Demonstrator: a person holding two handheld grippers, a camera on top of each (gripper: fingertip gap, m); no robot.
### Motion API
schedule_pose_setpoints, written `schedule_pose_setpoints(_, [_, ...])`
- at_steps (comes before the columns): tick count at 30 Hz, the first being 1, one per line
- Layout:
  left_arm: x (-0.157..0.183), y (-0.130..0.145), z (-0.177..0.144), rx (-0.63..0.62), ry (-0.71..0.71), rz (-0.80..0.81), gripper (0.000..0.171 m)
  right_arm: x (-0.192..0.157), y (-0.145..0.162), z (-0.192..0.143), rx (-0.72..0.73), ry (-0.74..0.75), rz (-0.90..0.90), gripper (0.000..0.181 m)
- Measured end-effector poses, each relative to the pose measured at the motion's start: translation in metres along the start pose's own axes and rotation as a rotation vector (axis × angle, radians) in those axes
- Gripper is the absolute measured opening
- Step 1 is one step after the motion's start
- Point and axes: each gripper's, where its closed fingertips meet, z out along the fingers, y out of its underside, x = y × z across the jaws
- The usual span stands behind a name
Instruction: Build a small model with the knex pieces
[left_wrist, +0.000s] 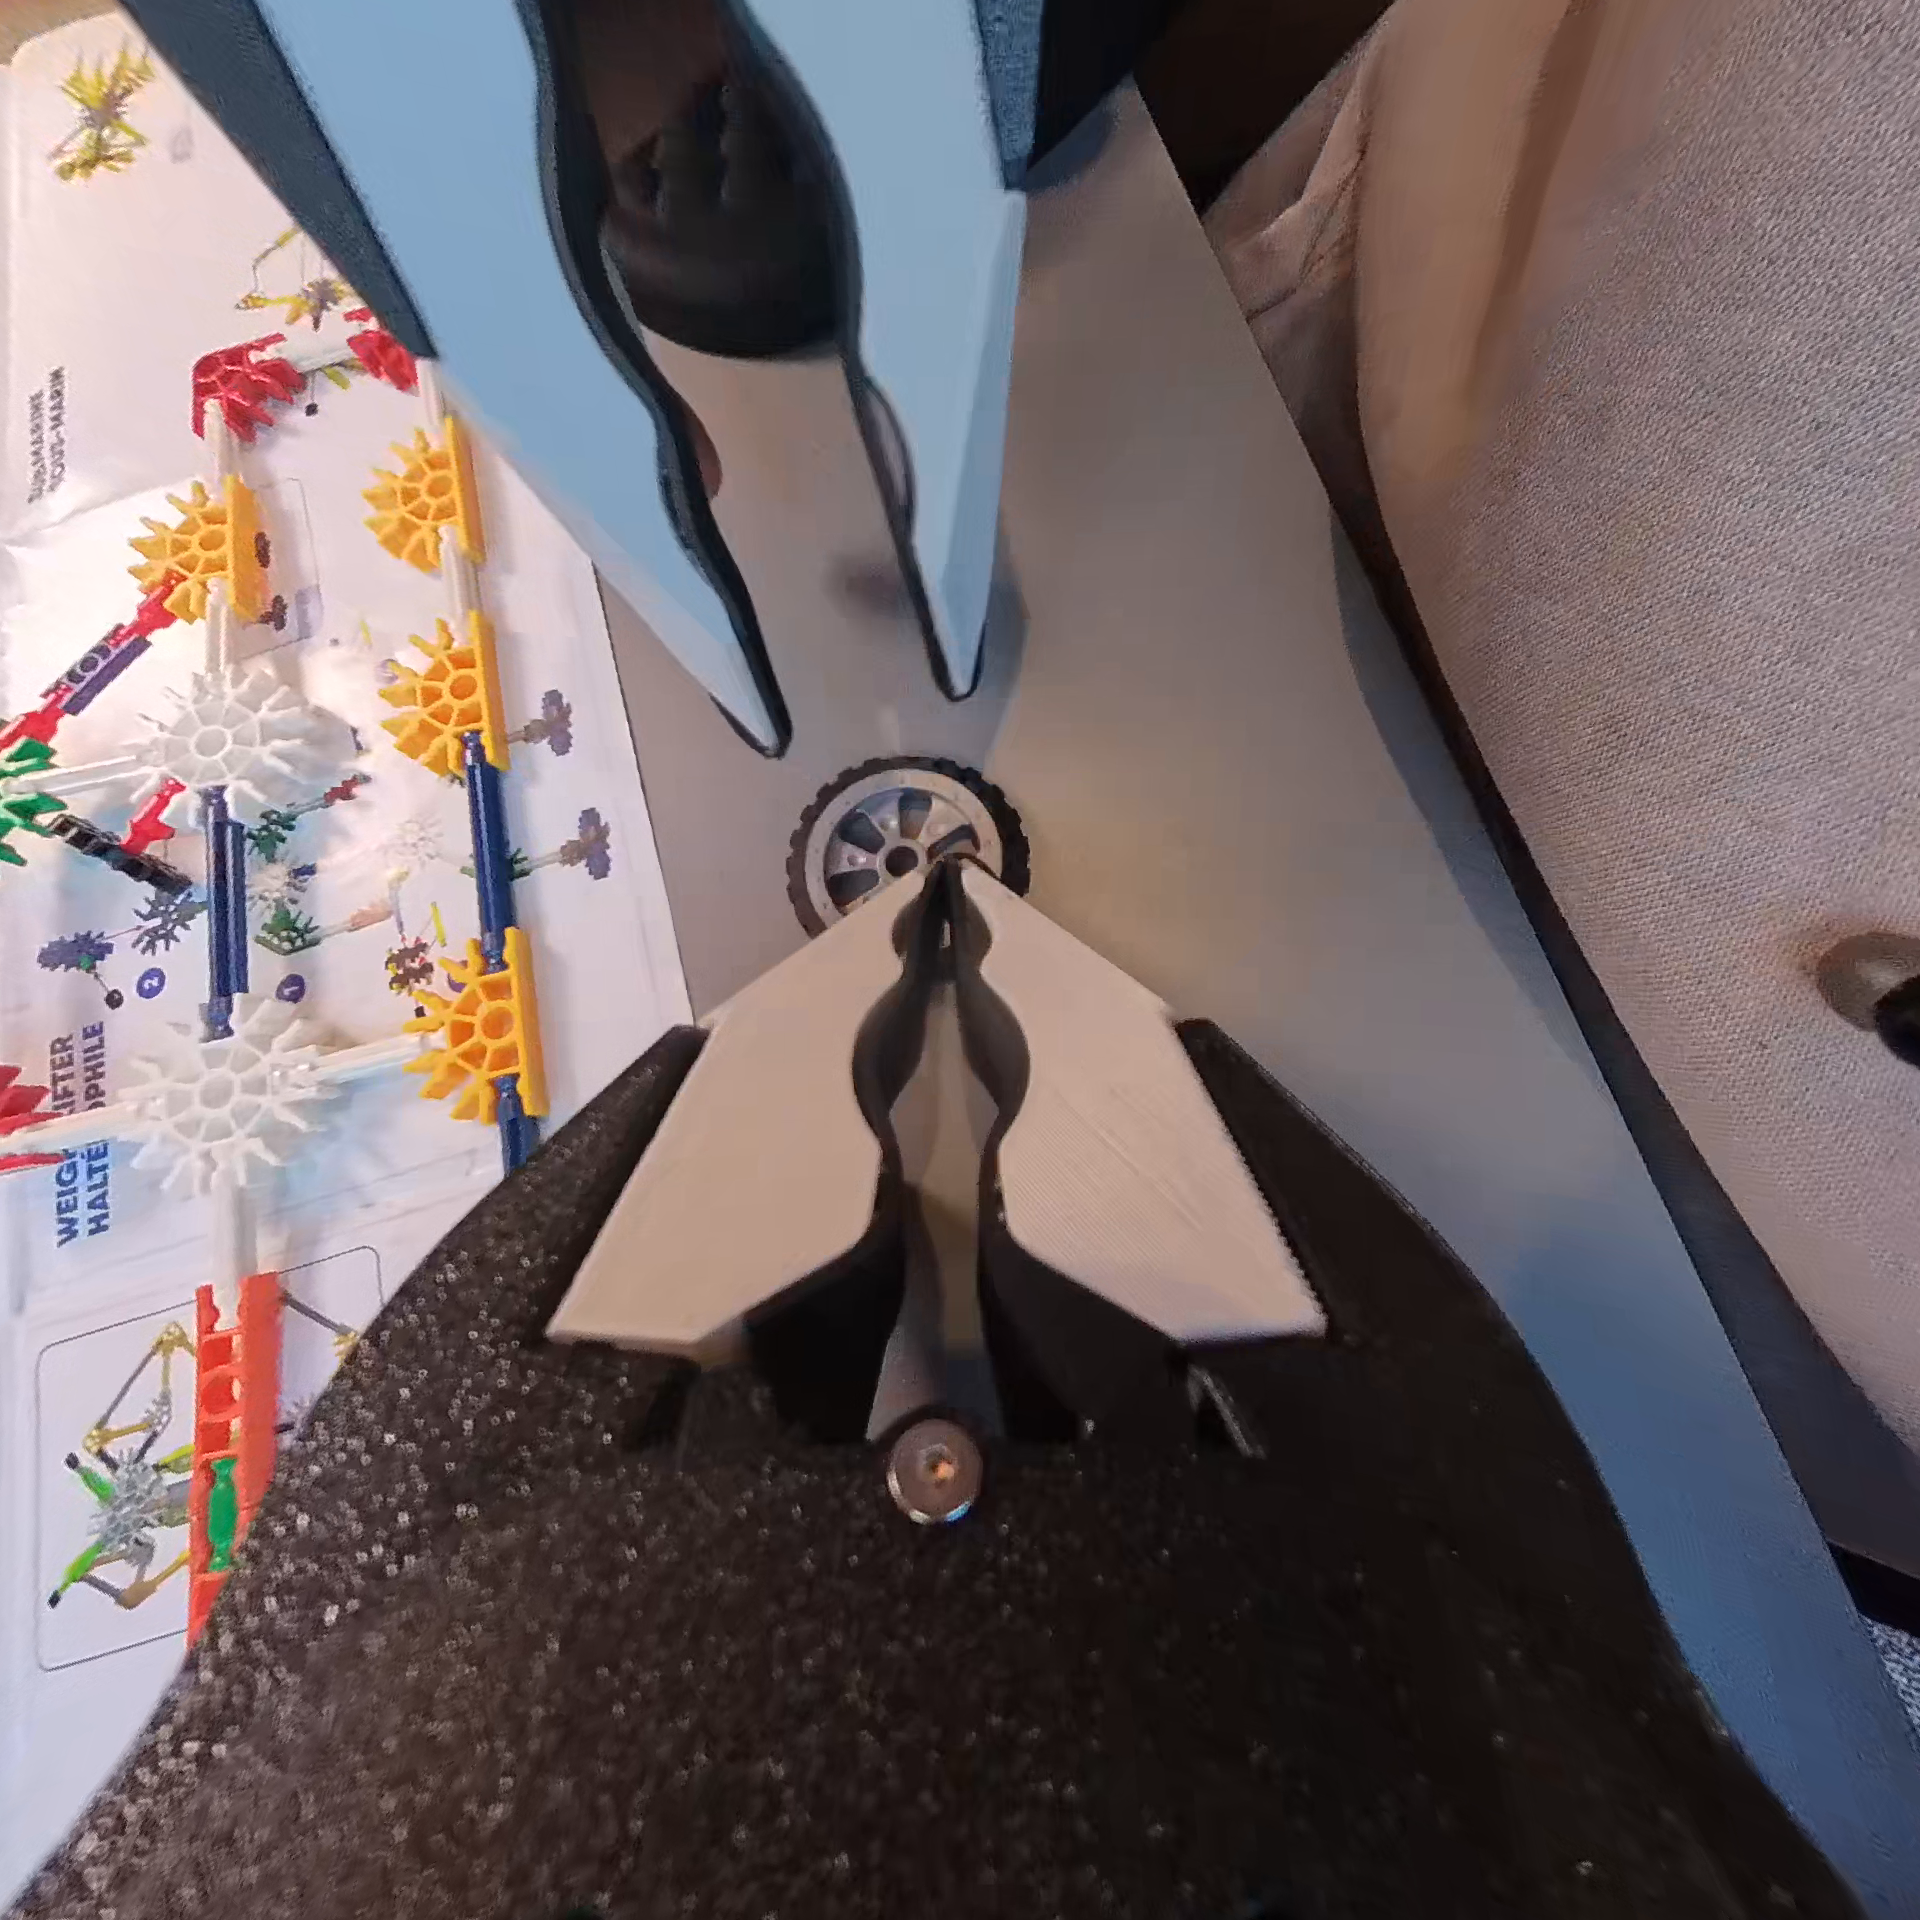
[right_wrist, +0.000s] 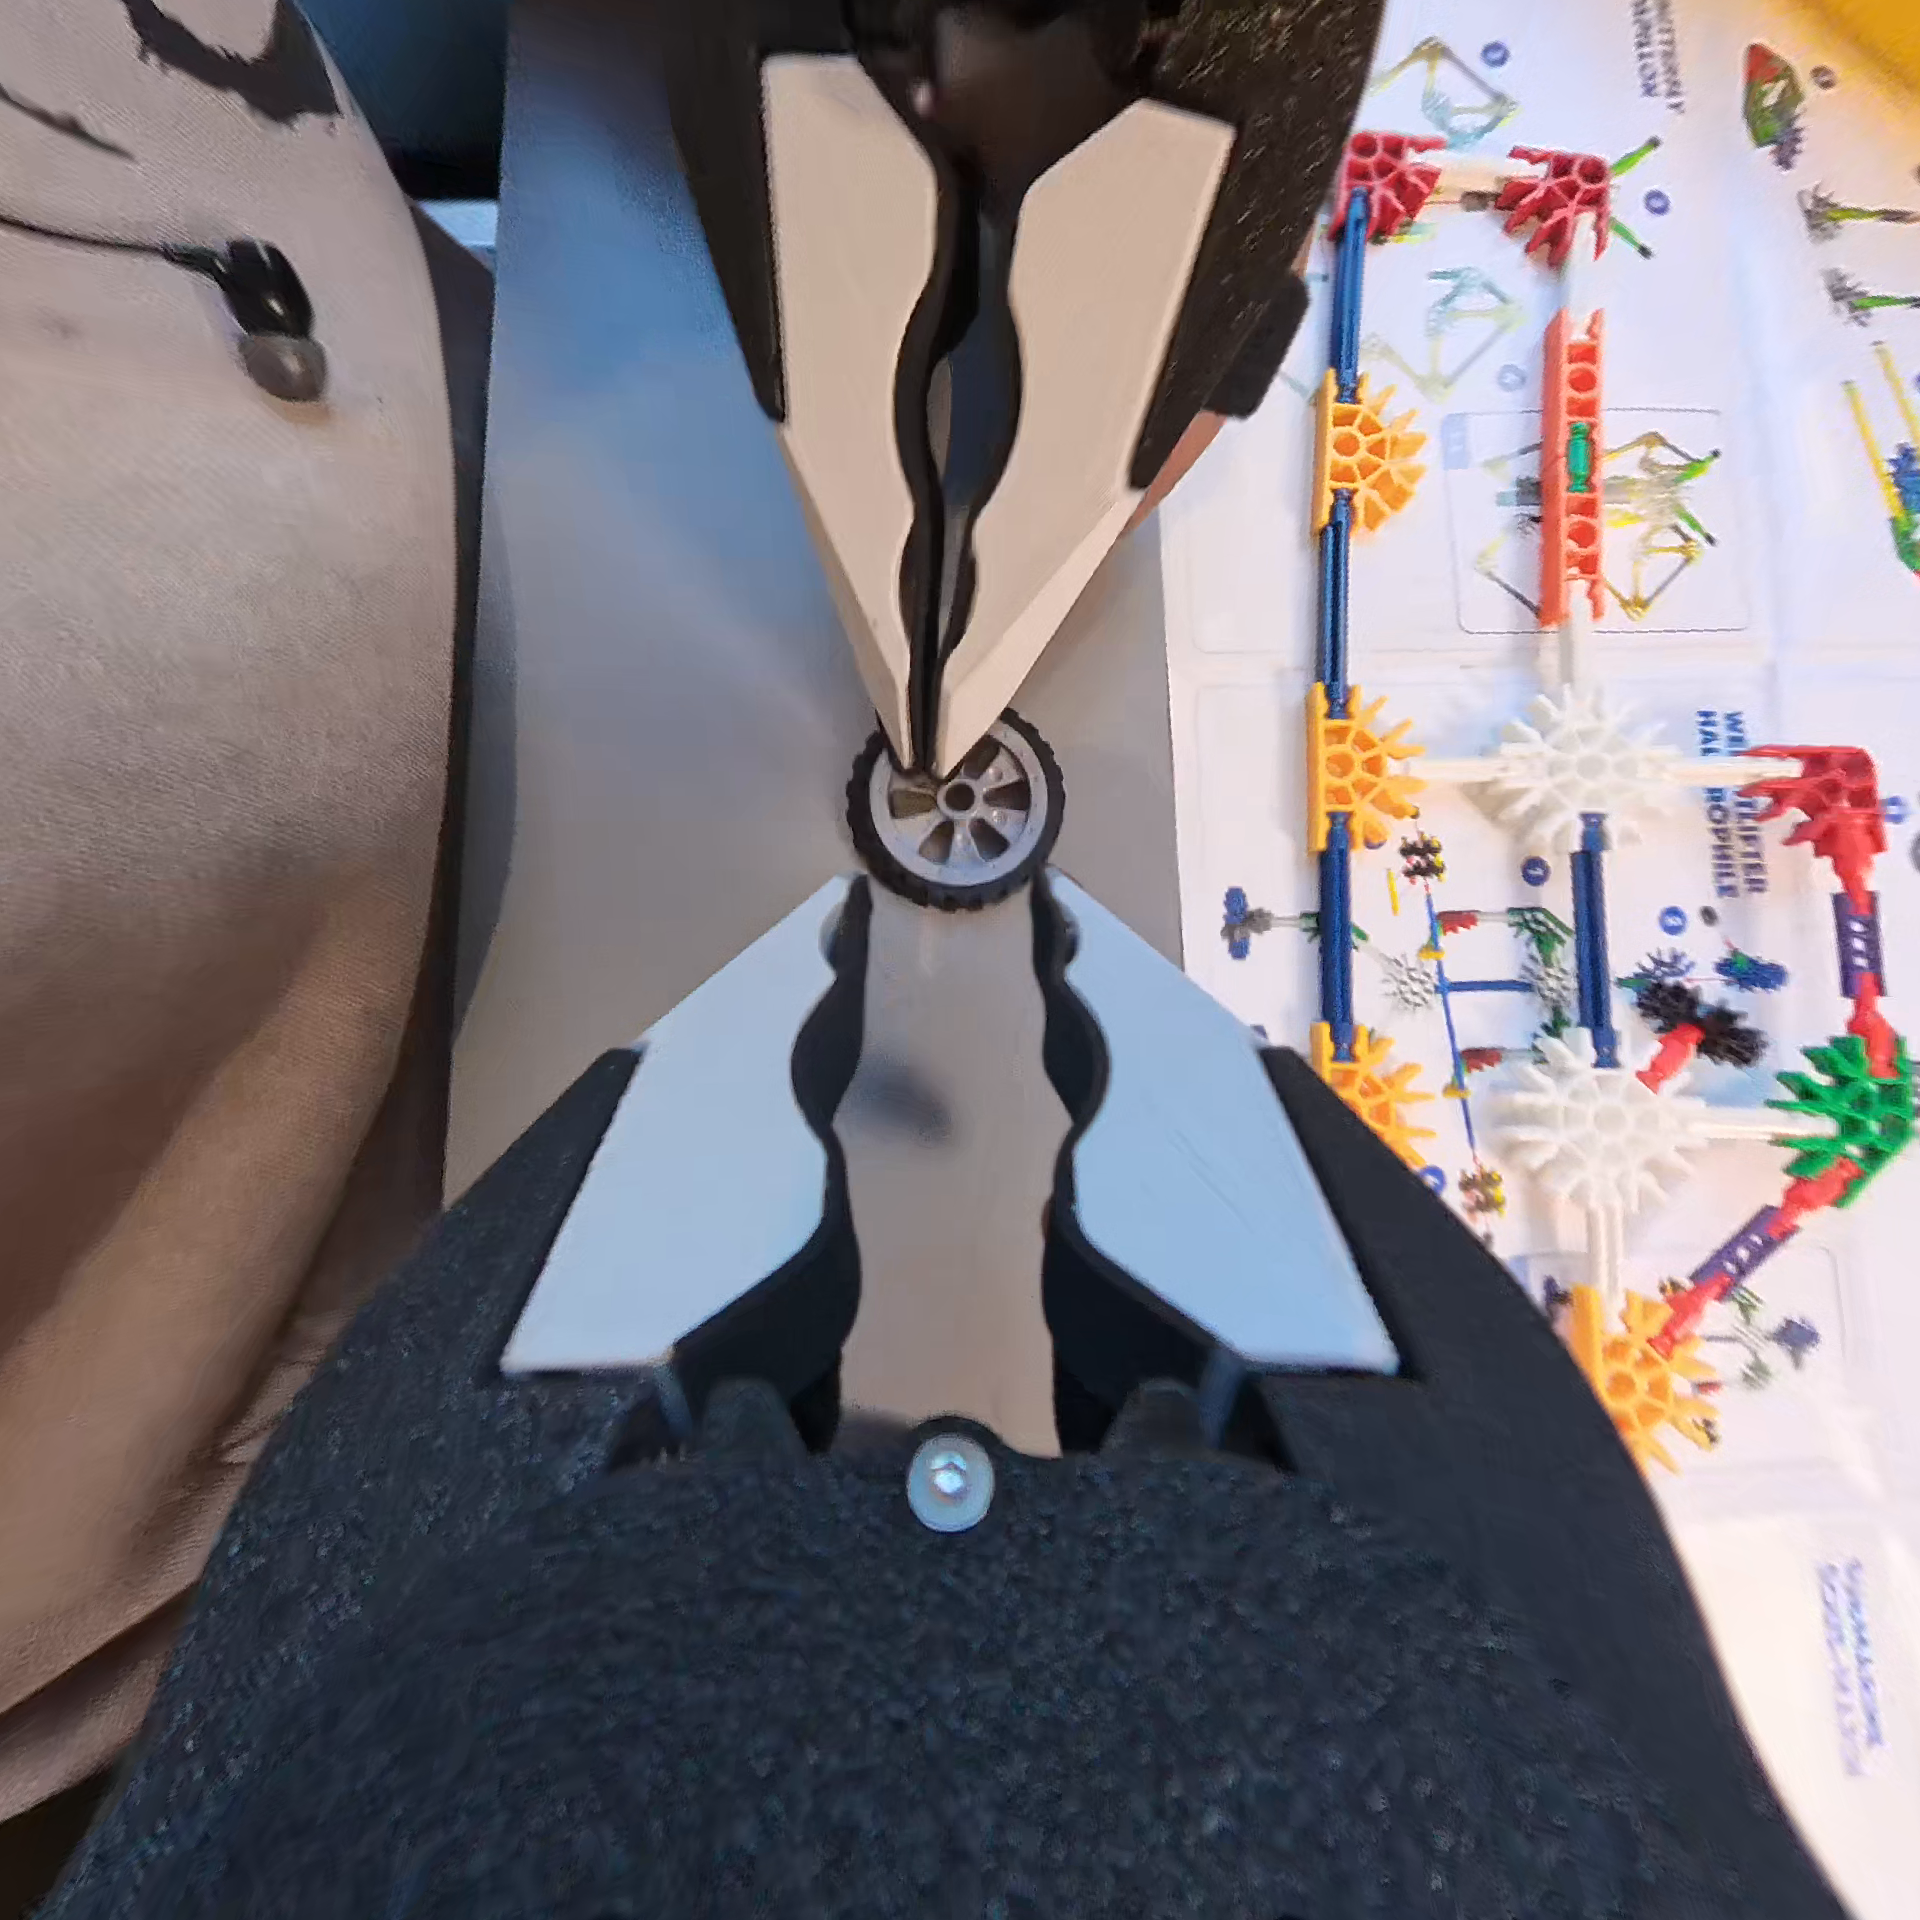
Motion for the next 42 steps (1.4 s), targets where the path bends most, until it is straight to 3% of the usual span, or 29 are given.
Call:
schedule_pose_setpoints(6, [-0.011,-0.01,-0.018,0.085,0.006,-0.084,0.024,0.0,0.007,0.01,0.03,0.068,-0.028,0.054])
schedule_pose_setpoints(10, [-0.005,0.007,-0.002,-0.027,0.017,-0.081,0.052,0.003,0.003,0.022,0.017,0.019,-0.007,0.054])
schedule_pose_setpoints(14, [-0.006,0.005,0.002,-0.044,-0.013,-0.037,0.046,-0.001,0.002,0.023,-0.002,-0.074,0.027,0.042])
schedule_pose_setpoints(17, [-0.007,0.003,-0.002,-0.009,0.006,-0.089,0.042,0.0,-0.005,0.016,0.085,-0.137,0.156,0.042])
schedule_pose_setpoints(22, [-0.015,-0.017,-0.021,0.183,0.047,-0.214,0.039,0.013,-0.025,-0.01,0.318,-0.23,0.415,0.041])
schedule_pose_setpoints(24, [-0.017,-0.027,-0.031,0.275,0.074,-0.25,0.018,0.022,-0.033,-0.02,0.419,-0.243,0.509,0.041])
schedule_pose_setpoints(25, [-0.022,-0.03,-0.034,0.307,0.059,-0.283,0.02,0.027,-0.035,-0.024,0.46,-0.246,0.55,0.041])
schedule_pose_setpoints(28, [-0.035,-0.026,-0.035,0.299,-0.02,-0.298,0.03,0.035,-0.031,-0.024,0.473,-0.226,0.639,0.04])
schedule_pose_setpoints(32, [-0.041,-0.034,-0.036,0.292,-0.161,-0.177,0.042,0.049,-0.032,-0.027,0.572,-0.285,0.918,0.04])
schedule_pose_setpoints(35, [-0.057,-0.038,-0.042,0.264,-0.361,-0.046,0.028,0.049,-0.04,-0.036,0.672,-0.392,1.046,0.04])
schedule_pose_setpoints(37, [-0.059,-0.044,-0.049,0.289,-0.409,-0.006,0.007,0.048,-0.044,-0.039,0.712,-0.426,1.068,0.04])
schedule_pose_setpoints(39, [-0.059,-0.051,-0.057,0.34,-0.385,-0.045,0.007,0.047,-0.051,-0.048,0.772,-0.444,1.014,0.04])
schedule_pose_setpoints(42, [-0.059,-0.057,-0.069,0.45,-0.272,-0.207,0.004,0.044,-0.054,-0.059,0.761,-0.222,0.643,0.04])
